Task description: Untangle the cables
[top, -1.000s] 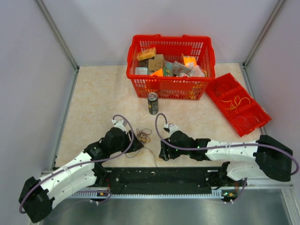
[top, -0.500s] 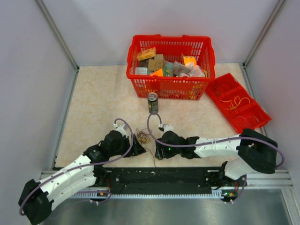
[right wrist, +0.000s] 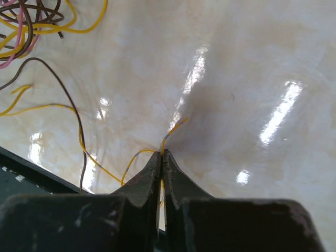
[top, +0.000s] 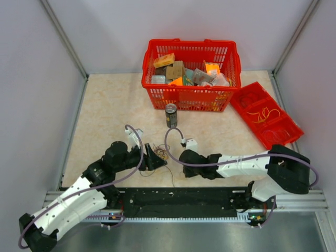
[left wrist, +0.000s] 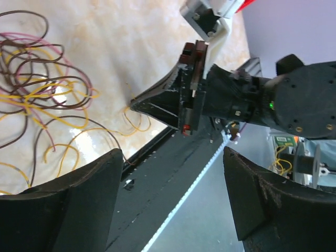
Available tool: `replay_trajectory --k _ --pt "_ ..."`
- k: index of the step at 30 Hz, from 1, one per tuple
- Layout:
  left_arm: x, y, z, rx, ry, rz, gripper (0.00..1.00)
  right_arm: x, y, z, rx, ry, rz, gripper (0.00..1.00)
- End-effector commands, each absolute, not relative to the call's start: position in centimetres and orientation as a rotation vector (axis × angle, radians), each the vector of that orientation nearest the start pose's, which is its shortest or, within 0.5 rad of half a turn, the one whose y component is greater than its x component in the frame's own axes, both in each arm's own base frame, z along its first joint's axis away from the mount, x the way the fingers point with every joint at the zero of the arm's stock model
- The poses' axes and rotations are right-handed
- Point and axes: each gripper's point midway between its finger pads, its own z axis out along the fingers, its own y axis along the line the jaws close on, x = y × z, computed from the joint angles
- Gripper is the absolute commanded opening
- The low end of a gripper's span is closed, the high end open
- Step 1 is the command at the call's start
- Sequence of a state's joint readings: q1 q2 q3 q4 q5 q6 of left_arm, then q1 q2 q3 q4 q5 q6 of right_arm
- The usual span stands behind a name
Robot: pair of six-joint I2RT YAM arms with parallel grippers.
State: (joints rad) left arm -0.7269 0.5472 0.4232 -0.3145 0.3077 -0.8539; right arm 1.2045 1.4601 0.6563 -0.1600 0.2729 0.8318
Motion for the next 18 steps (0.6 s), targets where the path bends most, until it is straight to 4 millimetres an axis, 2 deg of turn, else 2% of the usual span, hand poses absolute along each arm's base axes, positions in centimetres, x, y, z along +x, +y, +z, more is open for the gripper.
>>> replay_trajectory --k 1,3,7,9,13,17,18 --pt "12.5 -23.5 19.8 0.170 2.121 -1.360 0.81 14.4 29.1 5.1 -0.368 2.412 0.490 0.00" --pt "12.1 -24.2 20.0 0.209 2.100 -1.423 0.81 14.6 29.1 7.3 -0.359 2.351 0.550 0.00" --pt "10.4 -26.1 21.1 0.287 1.962 -1.686 0.82 14.3 29.3 14.1 -0.344 2.184 0.777 0.00" --pt "10.2 -26.6 21.5 0.299 1.932 -1.712 0.82 14.2 28.8 17.0 -0.313 2.114 0.868 0.00" --pt "10.3 -28.1 21.8 0.368 1.939 -1.609 0.84 13.8 27.9 21.6 -0.290 2.018 1.058 0.00" --pt "11.1 -29.0 20.4 0.429 2.064 -1.315 0.87 13.0 27.3 25.1 -0.315 1.951 1.159 0.00" --pt "10.9 -29.5 20.7 0.468 2.056 -1.301 0.87 12.7 27.2 25.7 -0.323 1.939 1.177 0.00"
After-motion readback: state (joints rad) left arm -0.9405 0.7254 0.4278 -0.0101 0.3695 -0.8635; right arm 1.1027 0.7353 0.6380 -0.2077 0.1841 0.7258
